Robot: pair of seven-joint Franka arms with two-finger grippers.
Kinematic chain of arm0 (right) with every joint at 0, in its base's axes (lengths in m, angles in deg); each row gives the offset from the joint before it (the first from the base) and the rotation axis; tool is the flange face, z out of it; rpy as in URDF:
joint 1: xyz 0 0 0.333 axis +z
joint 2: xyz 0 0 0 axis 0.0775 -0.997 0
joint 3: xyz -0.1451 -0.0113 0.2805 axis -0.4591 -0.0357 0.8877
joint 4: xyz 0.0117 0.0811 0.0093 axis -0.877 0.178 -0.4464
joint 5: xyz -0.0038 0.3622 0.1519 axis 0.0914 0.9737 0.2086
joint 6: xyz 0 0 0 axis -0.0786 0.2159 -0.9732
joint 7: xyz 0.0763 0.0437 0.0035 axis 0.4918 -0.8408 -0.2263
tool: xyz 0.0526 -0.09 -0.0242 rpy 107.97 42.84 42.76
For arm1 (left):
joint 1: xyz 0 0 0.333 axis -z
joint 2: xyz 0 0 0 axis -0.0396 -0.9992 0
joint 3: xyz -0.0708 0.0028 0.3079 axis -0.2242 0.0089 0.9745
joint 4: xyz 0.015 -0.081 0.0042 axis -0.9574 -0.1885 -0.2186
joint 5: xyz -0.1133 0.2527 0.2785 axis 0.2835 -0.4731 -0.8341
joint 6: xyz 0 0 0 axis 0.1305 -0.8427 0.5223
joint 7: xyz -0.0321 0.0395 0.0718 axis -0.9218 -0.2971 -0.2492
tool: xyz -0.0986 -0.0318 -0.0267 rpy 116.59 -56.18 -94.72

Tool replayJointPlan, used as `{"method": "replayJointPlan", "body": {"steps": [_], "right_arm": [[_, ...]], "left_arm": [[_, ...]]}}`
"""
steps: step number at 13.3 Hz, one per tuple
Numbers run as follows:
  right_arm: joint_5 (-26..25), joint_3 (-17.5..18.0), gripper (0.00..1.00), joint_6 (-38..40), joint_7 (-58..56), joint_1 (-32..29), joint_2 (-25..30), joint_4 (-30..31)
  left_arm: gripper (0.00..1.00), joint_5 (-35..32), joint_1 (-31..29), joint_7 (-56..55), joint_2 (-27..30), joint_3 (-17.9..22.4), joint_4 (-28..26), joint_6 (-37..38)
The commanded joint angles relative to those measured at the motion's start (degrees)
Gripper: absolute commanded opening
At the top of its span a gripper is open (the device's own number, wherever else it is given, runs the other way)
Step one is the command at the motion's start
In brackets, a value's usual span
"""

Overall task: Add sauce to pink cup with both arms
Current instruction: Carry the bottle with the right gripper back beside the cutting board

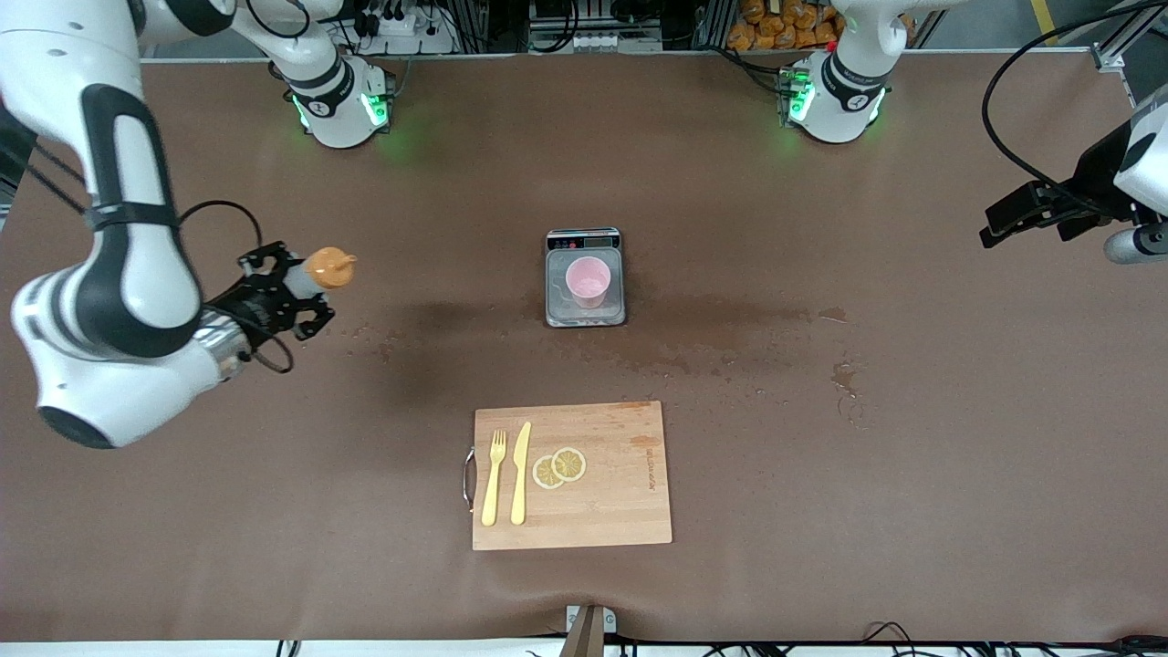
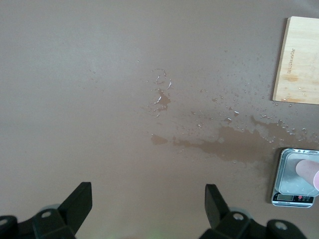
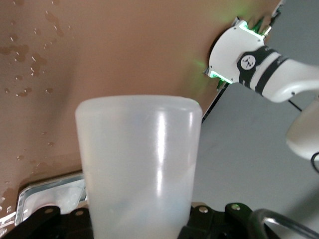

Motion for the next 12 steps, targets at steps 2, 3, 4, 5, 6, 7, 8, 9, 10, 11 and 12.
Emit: {"method": "replayJointPlan", "body": {"steps": [2, 3, 4, 5, 6, 7, 8, 9, 10, 11, 12], "right_arm": [[2.2, 0.95, 0.04, 0.94, -12.04, -6.6, -0.55, 1.87], [3.33, 0.95, 0.04, 0.94, -15.91, -8.62, -1.42, 2.3], [4.48, 0.86, 0.04, 0.94, -20.12, -10.9, -2.48, 2.92], [4.66, 0.86, 0.04, 0.94, -24.43, -12.57, -3.97, 3.18], [4.66, 0.86, 0.04, 0.94, -28.56, -14.24, -5.46, 3.36], [4.75, 0.86, 0.04, 0.94, -32.34, -15.83, -6.96, 3.89], [4.75, 0.86, 0.04, 0.94, -36.21, -16.97, -8.71, 3.98], [4.75, 0.86, 0.04, 0.85, -39.81, -18.03, -10.64, 3.98], [4.75, 0.86, 0.04, 0.85, -42.72, -18.91, -12.58, 3.98], [4.84, 0.86, 0.04, 0.85, -45.54, -19.53, -14.07, 3.98], [4.84, 0.86, 0.04, 0.77, -47.83, -19.97, -15.31, 3.98]], "left_arm": [[1.0, 0.98, 0.14, 0.96, -0.11, 0.27, 0.07, -0.31], [1.0, 0.98, 0.14, 0.96, -0.11, 0.27, 0.07, -0.31], [1.0, 0.98, 0.14, 0.96, -0.11, 0.27, 0.07, -0.31], [1.0, 0.98, 0.14, 0.96, -0.11, 0.27, -0.02, -0.31], [1.0, 0.98, 0.14, 0.96, -0.11, 0.27, -0.02, -0.31], [1.0, 0.98, 0.14, 0.96, -0.11, 0.27, -0.2, -0.31], [1.0, 0.98, 0.05, 0.96, -0.03, 0.27, -0.28, -0.31], [1.0, 0.98, 0.05, 0.96, -0.11, 0.27, -0.29, -0.31], [1.0, 0.98, 0.14, 0.96, -0.03, 0.27, -0.29, -0.31], [1.0, 0.98, 0.14, 0.96, -0.03, 0.18, -0.2, -0.31], [1.0, 0.98, 0.14, 0.96, -0.03, 0.27, -0.28, -0.4]]}}
